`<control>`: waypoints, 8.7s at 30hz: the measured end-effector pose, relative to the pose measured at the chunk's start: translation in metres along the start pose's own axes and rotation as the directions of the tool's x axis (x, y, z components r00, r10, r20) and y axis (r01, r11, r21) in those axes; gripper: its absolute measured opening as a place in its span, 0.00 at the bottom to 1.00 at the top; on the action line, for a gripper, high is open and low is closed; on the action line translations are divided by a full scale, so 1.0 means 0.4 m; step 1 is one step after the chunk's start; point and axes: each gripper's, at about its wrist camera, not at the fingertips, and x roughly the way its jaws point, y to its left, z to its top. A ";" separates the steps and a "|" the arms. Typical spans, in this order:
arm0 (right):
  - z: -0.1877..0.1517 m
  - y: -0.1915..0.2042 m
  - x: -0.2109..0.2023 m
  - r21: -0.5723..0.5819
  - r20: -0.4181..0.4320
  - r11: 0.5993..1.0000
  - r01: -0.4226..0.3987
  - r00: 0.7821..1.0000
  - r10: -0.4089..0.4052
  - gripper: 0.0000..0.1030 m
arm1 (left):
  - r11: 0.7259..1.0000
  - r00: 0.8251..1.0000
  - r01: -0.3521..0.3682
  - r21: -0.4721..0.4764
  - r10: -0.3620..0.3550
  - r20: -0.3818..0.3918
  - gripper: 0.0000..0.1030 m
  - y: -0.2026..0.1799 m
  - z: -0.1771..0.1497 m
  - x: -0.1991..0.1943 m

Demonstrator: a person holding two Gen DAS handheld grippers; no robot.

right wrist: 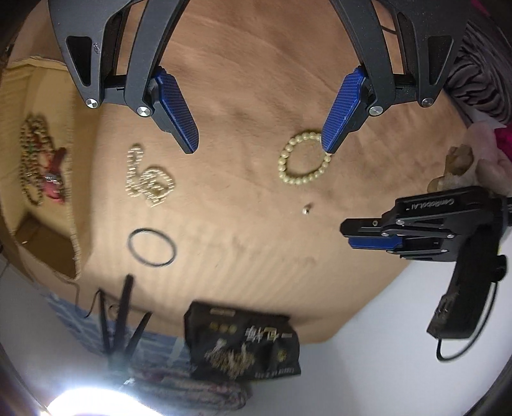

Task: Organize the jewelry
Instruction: 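Move the right tool back toward the pale green jade bead bracelet, then close the right tool on the jade bead bracelet, then carry the jade bracelet in the right tool over the cardboard box, then open the right tool to drop the jade bracelet into the box, then move both tools back toward the blue bangle and pearl necklace, then close left tool on the blue bangle while right tool grasps the pearl necklace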

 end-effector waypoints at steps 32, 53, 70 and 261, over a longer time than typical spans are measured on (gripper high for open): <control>0.038 0.047 0.197 -0.017 -0.095 1.000 -0.022 0.995 0.020 0.33 | 0.997 0.997 -0.018 0.076 0.024 -0.078 0.09 -0.012 0.006 0.168; 0.032 0.070 0.149 -0.041 -0.067 0.999 -0.028 0.997 0.025 0.06 | 0.998 0.998 -0.051 0.039 0.052 -0.028 0.07 -0.003 0.013 0.110; 0.035 0.065 -0.021 -0.045 0.041 0.999 0.018 0.999 -0.017 0.06 | 0.998 0.995 -0.053 0.025 0.051 0.083 0.07 -0.063 0.038 -0.023; -0.035 -0.112 0.035 0.418 0.136 0.846 0.331 0.898 -0.419 0.79 | 0.978 0.999 0.023 0.209 -0.029 0.029 0.72 -0.245 0.376 0.442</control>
